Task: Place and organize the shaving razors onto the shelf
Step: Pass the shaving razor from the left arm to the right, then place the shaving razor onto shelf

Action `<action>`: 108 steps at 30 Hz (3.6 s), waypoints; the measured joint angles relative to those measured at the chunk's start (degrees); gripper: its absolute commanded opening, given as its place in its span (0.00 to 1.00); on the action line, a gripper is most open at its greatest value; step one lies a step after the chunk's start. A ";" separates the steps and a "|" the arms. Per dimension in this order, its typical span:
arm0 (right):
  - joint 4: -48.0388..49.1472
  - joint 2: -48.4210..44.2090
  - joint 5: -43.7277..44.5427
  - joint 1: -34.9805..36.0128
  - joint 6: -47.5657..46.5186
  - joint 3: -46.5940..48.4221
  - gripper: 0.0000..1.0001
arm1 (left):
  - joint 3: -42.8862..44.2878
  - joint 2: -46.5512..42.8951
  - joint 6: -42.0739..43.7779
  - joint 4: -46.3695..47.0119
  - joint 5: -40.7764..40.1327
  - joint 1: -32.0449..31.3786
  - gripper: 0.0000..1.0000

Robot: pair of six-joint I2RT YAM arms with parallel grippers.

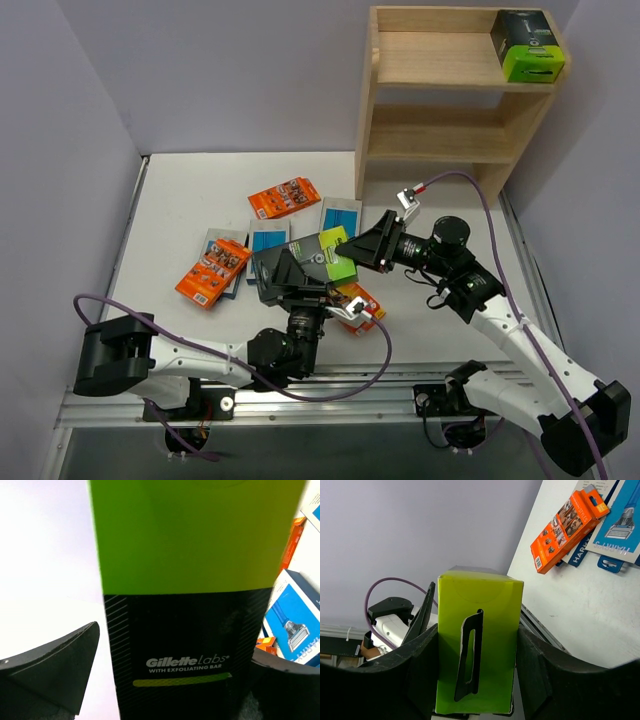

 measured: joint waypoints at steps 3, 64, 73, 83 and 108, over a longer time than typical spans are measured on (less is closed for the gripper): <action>0.17 -0.33 0.26 0.00 0.26 0.00 0.00 | -0.09 -1.70 -1.95 -0.63 -0.22 0.74 0.94; 4.96 -8.55 2.54 -3.32 8.83 -10.51 0.00 | -0.26 -24.02 -50.69 -56.46 21.75 11.96 0.94; 8.35 -8.81 4.83 -6.80 9.99 -12.22 0.00 | -0.15 -25.59 -51.12 -50.03 9.11 15.23 0.94; 8.39 -9.09 7.32 -8.48 11.67 -13.77 0.00 | 0.28 -28.65 -50.66 -46.45 6.03 15.23 0.94; 7.72 -8.33 8.96 -29.38 19.15 -0.44 0.00 | 0.24 -32.22 -48.11 -42.75 5.40 15.61 0.94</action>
